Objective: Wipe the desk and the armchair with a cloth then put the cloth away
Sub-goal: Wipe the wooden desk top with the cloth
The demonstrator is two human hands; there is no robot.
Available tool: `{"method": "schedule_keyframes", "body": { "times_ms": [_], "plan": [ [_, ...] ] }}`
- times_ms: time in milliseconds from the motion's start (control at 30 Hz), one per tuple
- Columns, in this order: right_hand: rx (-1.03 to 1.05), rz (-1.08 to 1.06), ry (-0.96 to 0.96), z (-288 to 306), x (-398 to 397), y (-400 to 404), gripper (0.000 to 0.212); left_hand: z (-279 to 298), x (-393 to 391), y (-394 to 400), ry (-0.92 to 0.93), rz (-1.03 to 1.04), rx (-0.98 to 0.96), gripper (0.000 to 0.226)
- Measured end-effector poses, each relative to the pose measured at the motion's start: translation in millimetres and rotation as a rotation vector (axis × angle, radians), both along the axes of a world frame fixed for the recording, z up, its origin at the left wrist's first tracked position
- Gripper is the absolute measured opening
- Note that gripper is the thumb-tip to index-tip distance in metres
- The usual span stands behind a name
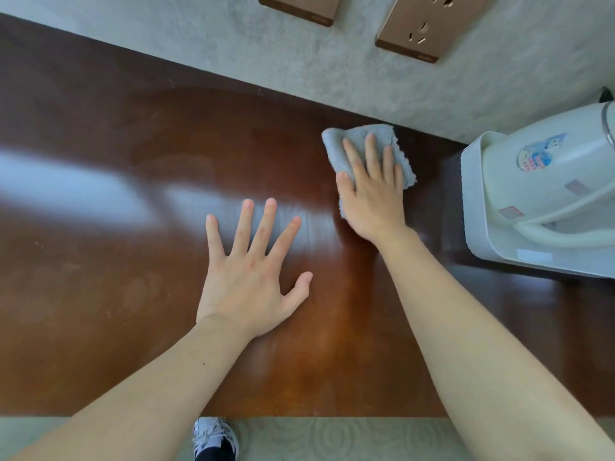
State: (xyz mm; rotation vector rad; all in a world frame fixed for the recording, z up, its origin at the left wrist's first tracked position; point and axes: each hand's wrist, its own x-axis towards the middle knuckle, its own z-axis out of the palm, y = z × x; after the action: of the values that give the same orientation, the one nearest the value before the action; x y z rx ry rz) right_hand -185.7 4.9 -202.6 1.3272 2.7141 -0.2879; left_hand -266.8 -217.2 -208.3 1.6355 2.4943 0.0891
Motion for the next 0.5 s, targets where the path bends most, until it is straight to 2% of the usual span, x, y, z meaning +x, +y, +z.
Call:
{"method": "schedule_keyframes", "body": {
  "times_ms": [100, 300, 400, 500],
  "plan": [
    [0.019, 0.137, 0.028, 2, 46, -61, 0.056, 0, 0, -1, -0.01, 0.003, 0.0, 0.079],
    [-0.075, 0.099, -0.042, 12, 166, -213, 0.056, 9, -2, -5, -0.075, 0.018, -0.036, 0.083],
    [-0.143, 0.044, -0.095, 19, 171, -231, 0.057, 16, -4, -10, -0.192, 0.029, 0.015, 0.081],
    [-0.153, 0.036, -0.073, 22, 139, -202, 0.056, 23, -12, -18, -0.323, 0.041, 0.077, 0.08]
  ]
}}
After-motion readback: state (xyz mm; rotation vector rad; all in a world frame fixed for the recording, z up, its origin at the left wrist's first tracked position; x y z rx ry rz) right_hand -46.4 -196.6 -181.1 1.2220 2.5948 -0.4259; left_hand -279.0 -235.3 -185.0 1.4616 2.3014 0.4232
